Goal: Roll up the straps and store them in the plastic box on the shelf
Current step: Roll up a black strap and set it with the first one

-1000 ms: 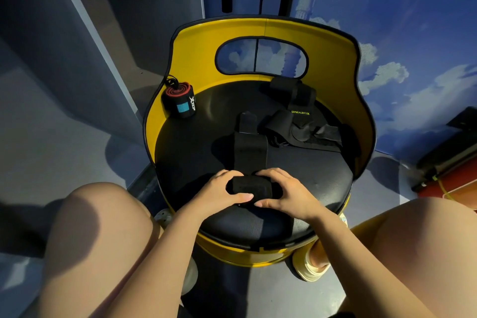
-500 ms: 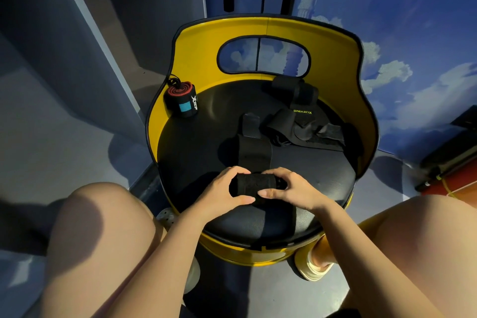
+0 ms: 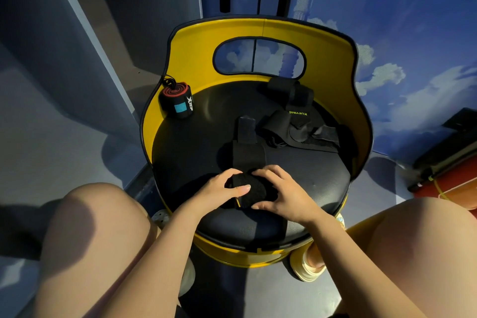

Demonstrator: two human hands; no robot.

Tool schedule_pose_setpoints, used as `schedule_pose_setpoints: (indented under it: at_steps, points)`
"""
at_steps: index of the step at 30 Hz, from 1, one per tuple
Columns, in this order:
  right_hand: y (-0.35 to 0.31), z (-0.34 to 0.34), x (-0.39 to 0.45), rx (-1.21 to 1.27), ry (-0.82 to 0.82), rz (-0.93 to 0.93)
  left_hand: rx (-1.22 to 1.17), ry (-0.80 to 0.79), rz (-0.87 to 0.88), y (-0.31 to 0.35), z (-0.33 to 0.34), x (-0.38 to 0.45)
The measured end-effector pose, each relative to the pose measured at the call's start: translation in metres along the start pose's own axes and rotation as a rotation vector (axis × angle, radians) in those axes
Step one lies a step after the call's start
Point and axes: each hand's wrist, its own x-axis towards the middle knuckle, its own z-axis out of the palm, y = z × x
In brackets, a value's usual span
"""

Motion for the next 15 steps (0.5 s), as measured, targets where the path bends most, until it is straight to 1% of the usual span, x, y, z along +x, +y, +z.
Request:
schedule_pose_setpoints:
  at_steps: [2, 4, 6, 11, 15]
  points:
    - [0.000, -0.004, 0.004, 0.038, -0.026, 0.020, 0.045, 0.032, -0.002, -0.002, 0.001, 0.000]
    - [0.000, -0.007, 0.008, 0.074, -0.042, 0.057, 0.078, 0.103, 0.066, -0.004, 0.003, -0.001]
    - [0.000, -0.011, 0.012, 0.131, -0.061, 0.113, 0.049, 0.149, 0.142, -0.005, 0.006, -0.003]
    - [0.004, -0.014, 0.021, 0.218, -0.092, 0.218, -0.022, 0.173, 0.198, -0.010, 0.012, -0.007]
    - [0.003, -0.011, 0.024, 0.296, -0.075, 0.284, 0.005, 0.185, 0.197, -0.007, 0.009, -0.003]
